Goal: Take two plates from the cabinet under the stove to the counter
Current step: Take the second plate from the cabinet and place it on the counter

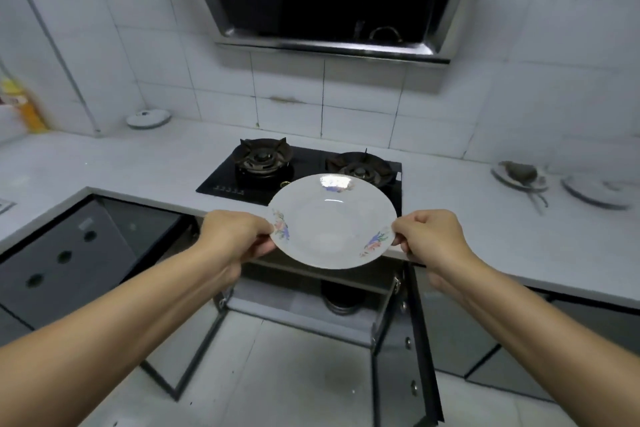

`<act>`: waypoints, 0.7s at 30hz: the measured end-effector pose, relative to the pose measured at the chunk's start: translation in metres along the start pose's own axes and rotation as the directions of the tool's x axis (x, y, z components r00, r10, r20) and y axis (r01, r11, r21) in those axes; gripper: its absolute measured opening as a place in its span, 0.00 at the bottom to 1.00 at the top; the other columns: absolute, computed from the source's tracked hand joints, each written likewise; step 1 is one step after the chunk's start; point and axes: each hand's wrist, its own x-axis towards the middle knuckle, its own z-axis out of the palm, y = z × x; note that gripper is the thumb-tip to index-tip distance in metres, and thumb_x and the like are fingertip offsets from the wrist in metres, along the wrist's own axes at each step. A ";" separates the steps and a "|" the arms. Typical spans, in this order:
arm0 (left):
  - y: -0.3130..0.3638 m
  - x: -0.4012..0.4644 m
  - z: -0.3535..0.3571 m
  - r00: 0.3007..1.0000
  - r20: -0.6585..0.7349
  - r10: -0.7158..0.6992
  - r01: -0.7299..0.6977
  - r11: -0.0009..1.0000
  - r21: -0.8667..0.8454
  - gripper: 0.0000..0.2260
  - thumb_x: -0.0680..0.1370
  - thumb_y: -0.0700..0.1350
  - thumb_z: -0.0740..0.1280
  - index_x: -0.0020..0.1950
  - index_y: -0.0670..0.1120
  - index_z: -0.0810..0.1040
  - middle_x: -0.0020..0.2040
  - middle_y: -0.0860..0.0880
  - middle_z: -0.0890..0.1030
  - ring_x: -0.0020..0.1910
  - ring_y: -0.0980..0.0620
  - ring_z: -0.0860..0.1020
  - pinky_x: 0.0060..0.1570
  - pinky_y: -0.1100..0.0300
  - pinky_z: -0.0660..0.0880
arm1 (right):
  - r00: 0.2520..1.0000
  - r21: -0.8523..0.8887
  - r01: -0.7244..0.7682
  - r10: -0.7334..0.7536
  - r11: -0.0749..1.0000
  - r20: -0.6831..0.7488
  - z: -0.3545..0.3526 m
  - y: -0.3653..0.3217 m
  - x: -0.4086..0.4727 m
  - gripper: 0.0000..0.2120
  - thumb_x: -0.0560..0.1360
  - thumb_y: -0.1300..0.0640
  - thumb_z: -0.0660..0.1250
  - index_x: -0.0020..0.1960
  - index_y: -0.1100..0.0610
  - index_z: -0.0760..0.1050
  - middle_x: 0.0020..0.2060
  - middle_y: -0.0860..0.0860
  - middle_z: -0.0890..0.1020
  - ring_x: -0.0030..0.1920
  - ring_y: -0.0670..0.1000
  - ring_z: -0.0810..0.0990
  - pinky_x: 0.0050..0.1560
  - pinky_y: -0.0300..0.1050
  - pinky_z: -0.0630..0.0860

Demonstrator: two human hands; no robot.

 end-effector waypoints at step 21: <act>0.000 -0.040 0.084 0.967 0.251 -0.042 0.017 0.995 0.102 0.02 0.70 0.28 0.69 0.42 0.31 0.79 0.38 0.37 0.84 0.31 0.49 0.84 0.24 0.62 0.77 | 0.967 0.052 -0.061 0.072 0.997 -0.246 -0.097 0.015 -0.036 0.07 0.66 0.67 0.64 0.35 0.70 0.78 0.26 0.59 0.78 0.23 0.50 0.70 0.25 0.38 0.65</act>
